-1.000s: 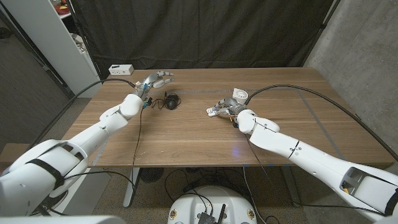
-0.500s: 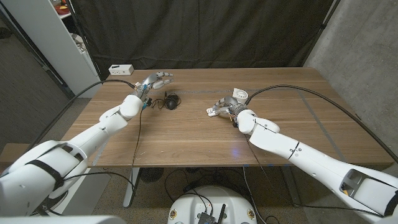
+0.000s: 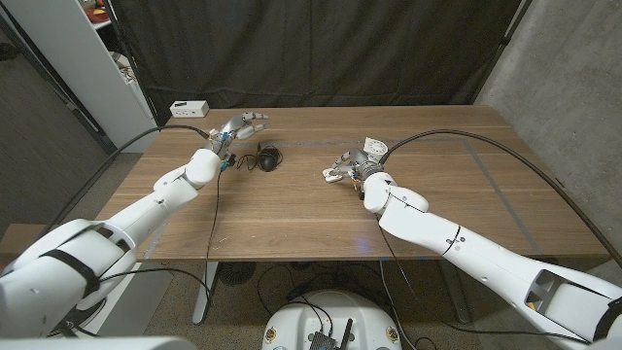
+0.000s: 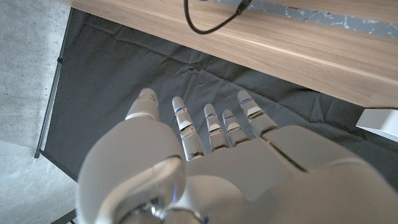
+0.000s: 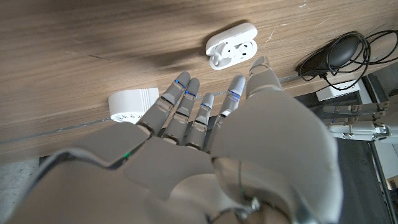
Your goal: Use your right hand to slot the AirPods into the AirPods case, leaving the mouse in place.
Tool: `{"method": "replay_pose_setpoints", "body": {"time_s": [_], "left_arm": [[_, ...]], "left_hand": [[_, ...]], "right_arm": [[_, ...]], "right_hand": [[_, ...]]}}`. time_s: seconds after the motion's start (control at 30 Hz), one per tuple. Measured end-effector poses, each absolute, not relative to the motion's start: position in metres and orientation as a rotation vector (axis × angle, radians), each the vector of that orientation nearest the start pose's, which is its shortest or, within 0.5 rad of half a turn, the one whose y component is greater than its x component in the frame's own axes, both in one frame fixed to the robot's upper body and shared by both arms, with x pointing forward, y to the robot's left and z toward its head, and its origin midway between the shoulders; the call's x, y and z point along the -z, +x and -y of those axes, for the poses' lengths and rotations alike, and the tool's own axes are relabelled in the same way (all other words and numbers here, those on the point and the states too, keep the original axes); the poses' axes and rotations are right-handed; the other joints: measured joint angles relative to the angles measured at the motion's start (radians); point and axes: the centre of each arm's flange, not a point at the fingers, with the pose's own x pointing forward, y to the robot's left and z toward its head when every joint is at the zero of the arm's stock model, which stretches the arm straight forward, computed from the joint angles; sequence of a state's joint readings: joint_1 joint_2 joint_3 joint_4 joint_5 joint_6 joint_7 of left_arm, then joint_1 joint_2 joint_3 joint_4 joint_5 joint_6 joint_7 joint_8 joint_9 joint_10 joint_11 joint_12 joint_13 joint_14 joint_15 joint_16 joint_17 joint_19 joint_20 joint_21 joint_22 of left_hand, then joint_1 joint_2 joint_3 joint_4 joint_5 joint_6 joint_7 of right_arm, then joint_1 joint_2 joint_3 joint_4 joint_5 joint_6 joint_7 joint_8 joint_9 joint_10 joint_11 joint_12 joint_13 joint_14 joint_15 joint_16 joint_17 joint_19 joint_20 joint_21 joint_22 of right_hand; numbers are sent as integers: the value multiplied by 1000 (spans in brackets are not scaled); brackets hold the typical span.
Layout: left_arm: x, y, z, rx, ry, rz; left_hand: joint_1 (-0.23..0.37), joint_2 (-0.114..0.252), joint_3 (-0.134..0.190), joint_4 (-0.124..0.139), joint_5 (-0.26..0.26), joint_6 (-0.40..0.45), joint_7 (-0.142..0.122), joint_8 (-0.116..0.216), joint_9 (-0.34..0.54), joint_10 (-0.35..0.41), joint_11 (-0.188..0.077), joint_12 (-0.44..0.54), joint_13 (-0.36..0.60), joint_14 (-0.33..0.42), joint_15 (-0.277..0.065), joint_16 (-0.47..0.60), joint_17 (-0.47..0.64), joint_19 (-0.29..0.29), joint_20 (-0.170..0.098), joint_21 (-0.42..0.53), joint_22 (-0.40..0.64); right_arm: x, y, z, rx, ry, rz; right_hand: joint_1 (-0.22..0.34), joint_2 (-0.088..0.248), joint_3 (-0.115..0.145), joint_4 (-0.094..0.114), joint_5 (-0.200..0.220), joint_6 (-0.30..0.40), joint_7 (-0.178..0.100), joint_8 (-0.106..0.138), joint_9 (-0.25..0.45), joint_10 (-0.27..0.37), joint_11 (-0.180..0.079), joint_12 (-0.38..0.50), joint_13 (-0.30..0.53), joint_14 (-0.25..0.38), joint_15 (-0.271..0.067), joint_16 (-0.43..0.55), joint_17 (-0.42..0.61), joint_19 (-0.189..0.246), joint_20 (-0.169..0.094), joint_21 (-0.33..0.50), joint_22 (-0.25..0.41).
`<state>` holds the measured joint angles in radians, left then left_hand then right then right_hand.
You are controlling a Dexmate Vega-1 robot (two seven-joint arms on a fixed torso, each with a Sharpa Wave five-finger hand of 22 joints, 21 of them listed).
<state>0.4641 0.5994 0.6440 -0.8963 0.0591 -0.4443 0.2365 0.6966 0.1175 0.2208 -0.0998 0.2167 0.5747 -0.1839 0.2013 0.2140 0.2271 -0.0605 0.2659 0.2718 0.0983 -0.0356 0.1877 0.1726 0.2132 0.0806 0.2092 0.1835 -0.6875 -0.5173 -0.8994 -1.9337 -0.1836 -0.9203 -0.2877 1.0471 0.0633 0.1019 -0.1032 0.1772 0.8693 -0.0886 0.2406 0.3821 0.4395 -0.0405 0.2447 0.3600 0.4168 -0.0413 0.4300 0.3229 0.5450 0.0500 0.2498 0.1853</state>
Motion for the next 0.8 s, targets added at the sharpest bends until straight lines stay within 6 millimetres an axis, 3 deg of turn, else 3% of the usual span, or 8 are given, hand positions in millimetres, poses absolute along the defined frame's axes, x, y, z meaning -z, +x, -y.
{"method": "replay_pose_setpoints", "body": {"time_s": [0.4, 0.8], "left_arm": [[-46, 695, -327, -59, 839, 727], [-47, 698, -326, -50, 844, 722]], "left_hand": [[-5, 5, 0, 0, 0, -2, 2, 0, 0, 0, 0, 0, 0, 0, 0, 0, 0, 0, 0, 0, 0], [-5, 5, 0, 0, 0, -3, 3, 0, 0, 0, 0, 0, 0, 0, 0, 0, 0, 0, 0, 0, 5]], "right_arm": [[43, 583, 85, 156, -994, 258], [44, 583, 77, 233, -993, 218]], "right_hand": [[-12, -12, -3, -3, 0, 28, 18, 19, 14, 16, 16, 7, 5, 17, -6, 11, 0, 10, 19, 0, 0], [-32, -32, -10, -10, 5, 32, 49, 14, 7, 1, 30, 3, 2, 16, -6, -12, -16, -9, 38, -7, 0]]}}
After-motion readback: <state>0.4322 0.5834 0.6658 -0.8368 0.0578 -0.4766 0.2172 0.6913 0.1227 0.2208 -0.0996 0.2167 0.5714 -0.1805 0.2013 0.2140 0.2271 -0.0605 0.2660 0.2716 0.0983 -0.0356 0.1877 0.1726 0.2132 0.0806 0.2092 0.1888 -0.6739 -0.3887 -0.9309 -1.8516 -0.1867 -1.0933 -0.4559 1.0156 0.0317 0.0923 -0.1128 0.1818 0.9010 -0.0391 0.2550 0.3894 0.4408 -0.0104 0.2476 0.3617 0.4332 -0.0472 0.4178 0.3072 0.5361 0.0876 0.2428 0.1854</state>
